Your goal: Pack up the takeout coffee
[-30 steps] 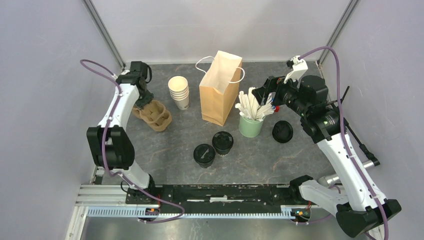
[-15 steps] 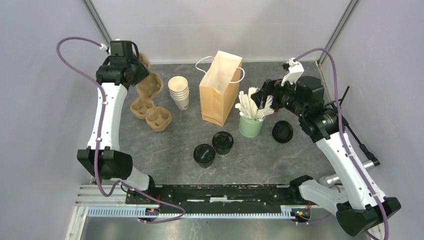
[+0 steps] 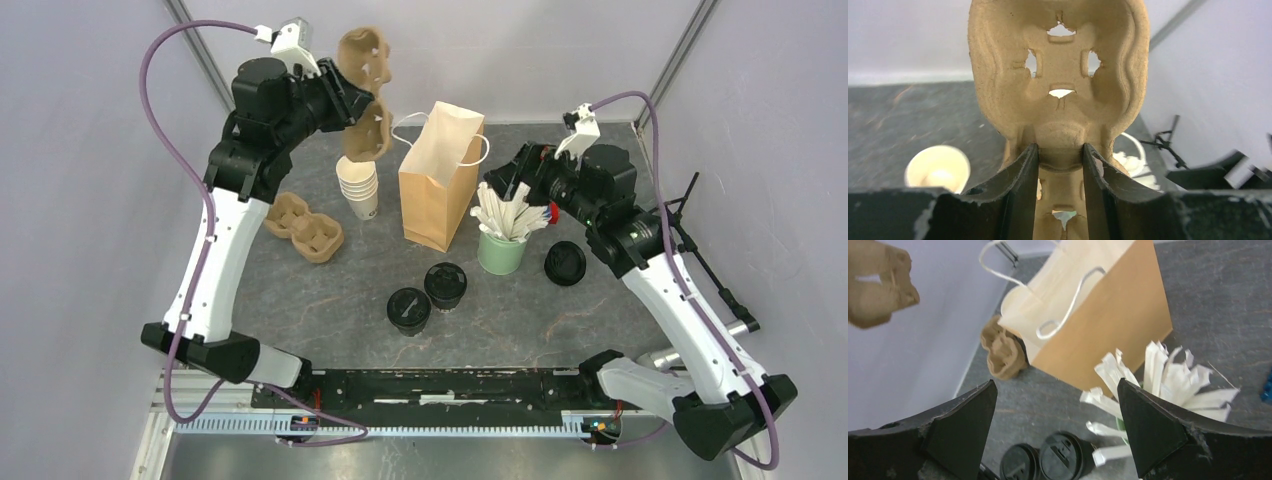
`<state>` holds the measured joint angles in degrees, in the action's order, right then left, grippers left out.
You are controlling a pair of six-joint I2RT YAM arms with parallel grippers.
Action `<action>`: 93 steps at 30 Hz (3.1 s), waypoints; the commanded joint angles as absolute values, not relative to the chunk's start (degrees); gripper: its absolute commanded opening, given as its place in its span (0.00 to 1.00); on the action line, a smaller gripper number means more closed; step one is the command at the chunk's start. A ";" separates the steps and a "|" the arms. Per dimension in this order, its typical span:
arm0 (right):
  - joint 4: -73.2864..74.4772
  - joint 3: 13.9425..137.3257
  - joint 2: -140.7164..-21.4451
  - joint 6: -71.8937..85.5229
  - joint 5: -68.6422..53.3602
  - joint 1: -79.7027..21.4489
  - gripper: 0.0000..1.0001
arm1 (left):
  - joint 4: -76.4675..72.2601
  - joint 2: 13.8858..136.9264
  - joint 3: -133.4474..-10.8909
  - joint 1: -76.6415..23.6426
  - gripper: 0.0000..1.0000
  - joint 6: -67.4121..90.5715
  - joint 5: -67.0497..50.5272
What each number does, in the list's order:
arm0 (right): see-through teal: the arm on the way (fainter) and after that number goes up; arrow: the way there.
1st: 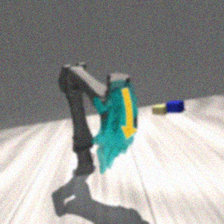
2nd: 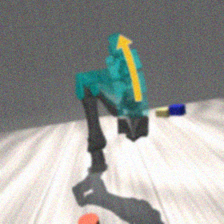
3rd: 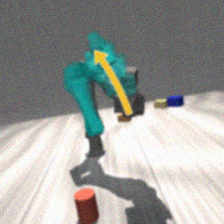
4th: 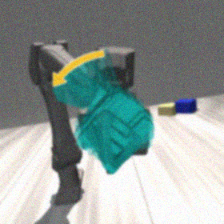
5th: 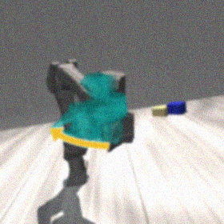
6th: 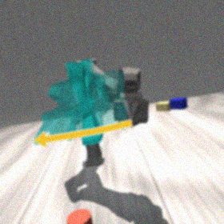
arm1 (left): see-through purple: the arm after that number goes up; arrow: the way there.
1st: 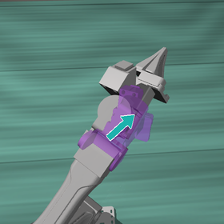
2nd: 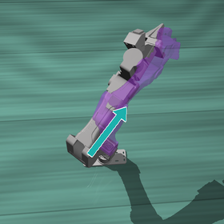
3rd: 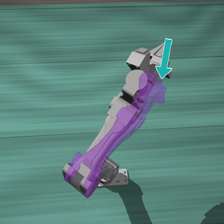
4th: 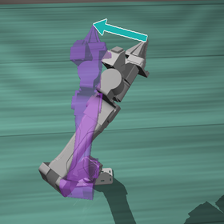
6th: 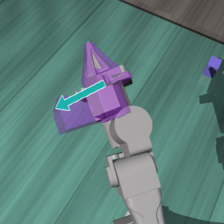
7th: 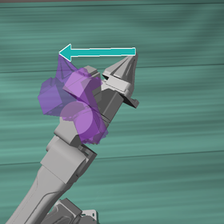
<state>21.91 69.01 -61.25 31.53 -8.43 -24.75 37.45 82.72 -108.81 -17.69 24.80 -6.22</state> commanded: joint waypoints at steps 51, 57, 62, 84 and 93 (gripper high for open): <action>4.71 73.25 -74.71 29.96 -10.62 -24.95 0.06 | 14.15 97.55 -100.85 -32.17 0.39 0.04 -9.98; 4.58 73.05 -74.90 30.15 -11.71 -24.96 0.03 | 14.31 97.99 -100.15 -32.70 0.38 0.64 -7.39; 4.57 72.56 -74.87 30.06 -12.29 -24.95 0.03 | 17.07 98.72 -101.24 -32.87 0.38 3.94 -3.12; 3.47 71.54 -74.62 30.55 -13.15 -24.96 0.03 | 7.23 97.66 -98.17 -33.31 0.37 6.94 -2.10; 3.38 72.62 -75.28 30.81 -13.15 -24.89 0.03 | 8.36 95.50 -92.65 -33.66 0.35 6.44 -1.62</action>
<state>6.02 71.26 -75.92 31.03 -12.86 -24.75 9.85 97.91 -95.04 -33.30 4.95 -2.04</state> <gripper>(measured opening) 0.042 0.414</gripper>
